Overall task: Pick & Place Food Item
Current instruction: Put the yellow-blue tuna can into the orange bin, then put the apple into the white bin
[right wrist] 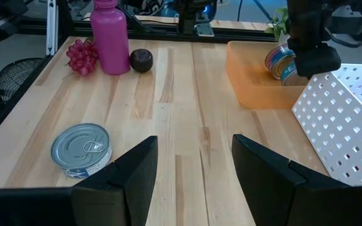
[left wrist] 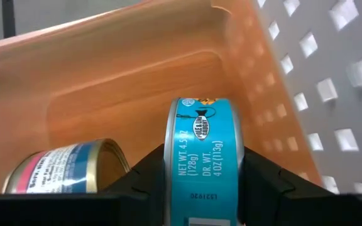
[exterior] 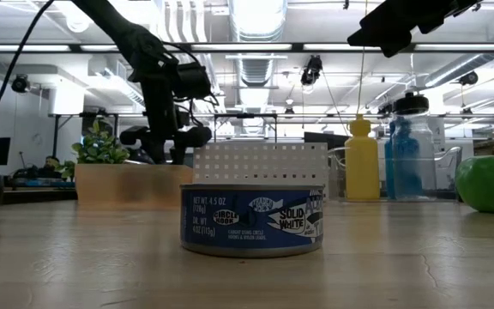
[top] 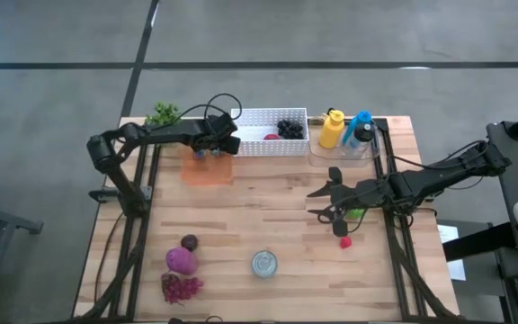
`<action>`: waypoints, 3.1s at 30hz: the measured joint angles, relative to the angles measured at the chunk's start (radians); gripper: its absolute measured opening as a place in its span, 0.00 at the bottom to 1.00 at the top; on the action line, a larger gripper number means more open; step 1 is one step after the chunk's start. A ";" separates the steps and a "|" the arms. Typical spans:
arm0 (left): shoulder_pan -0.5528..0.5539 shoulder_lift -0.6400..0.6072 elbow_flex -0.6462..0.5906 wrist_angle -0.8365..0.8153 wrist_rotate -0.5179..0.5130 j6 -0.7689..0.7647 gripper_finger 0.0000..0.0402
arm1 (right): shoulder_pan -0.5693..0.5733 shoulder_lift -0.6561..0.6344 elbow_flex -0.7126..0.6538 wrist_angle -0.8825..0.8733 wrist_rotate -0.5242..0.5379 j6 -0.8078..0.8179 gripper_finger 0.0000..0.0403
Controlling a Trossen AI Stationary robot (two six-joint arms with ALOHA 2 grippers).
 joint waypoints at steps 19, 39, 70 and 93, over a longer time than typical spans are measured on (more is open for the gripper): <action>0.001 -0.023 0.000 0.002 0.012 0.002 0.73 | 0.000 0.000 0.000 0.000 0.000 0.000 0.49; -0.001 -0.261 0.001 -0.042 0.009 0.106 0.70 | 0.000 0.000 0.000 0.000 0.000 0.000 0.49; -0.706 -0.479 0.000 -0.136 -0.161 0.111 0.29 | 0.000 0.000 0.000 0.000 0.000 0.000 0.49; -0.927 -0.463 -0.070 -0.038 -0.259 0.155 0.29 | 0.000 0.000 0.001 0.008 0.000 0.000 0.49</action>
